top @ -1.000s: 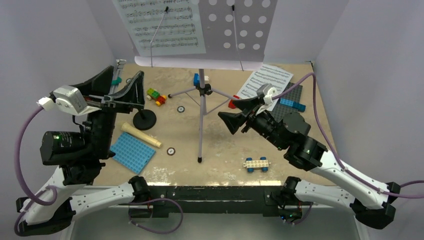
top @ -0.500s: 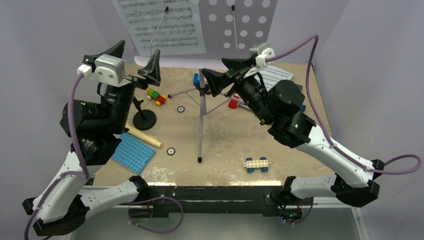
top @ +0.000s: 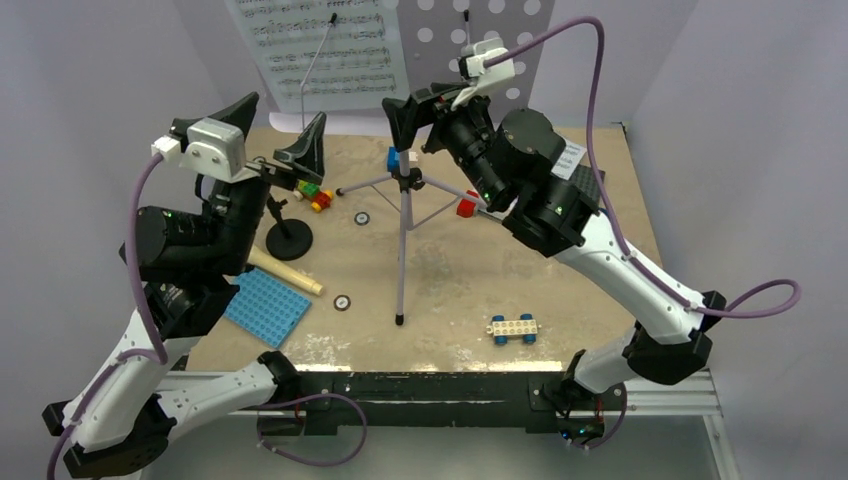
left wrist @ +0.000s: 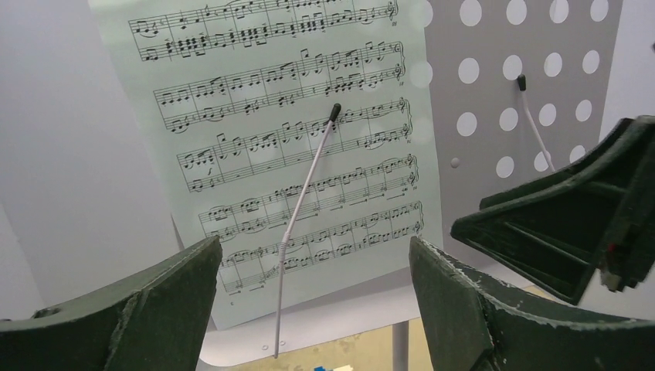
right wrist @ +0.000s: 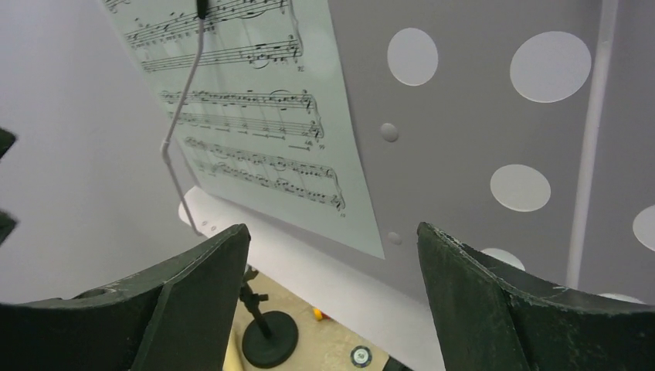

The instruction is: Pack up the instrument practice props

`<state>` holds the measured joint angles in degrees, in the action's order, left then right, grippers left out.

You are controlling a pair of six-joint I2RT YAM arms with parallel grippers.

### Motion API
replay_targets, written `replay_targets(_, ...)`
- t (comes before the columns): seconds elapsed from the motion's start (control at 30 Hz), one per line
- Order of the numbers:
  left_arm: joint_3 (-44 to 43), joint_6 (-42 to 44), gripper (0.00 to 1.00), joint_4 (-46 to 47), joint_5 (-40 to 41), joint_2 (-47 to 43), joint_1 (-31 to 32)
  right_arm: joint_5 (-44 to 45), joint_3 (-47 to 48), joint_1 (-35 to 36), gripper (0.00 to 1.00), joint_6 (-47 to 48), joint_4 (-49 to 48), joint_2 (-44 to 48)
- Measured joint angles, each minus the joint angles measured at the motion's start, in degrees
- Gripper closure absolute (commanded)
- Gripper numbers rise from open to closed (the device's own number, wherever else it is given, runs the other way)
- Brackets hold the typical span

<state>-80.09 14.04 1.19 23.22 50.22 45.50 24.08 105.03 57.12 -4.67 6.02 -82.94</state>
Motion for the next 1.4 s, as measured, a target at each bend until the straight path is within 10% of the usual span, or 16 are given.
replay_targets(0.8,3.15,-1.03,0.06,-0.48,-0.98,-2.95,-0.07,-4.33,17.99,-2.69,0.32,-3.19,7.8,-12.81)
replay_targets(1.27,4.66,-0.94,0.06,0.04,-1.2,-4.09,-0.07,-5.97,17.2,-3.21,0.67,-4.74,9.44,-13.14)
replay_targets(1.4,5.01,-0.81,0.06,0.22,-1.18,-4.11,-0.07,-5.88,14.69,-3.26,0.54,-4.81,9.42,-12.0)
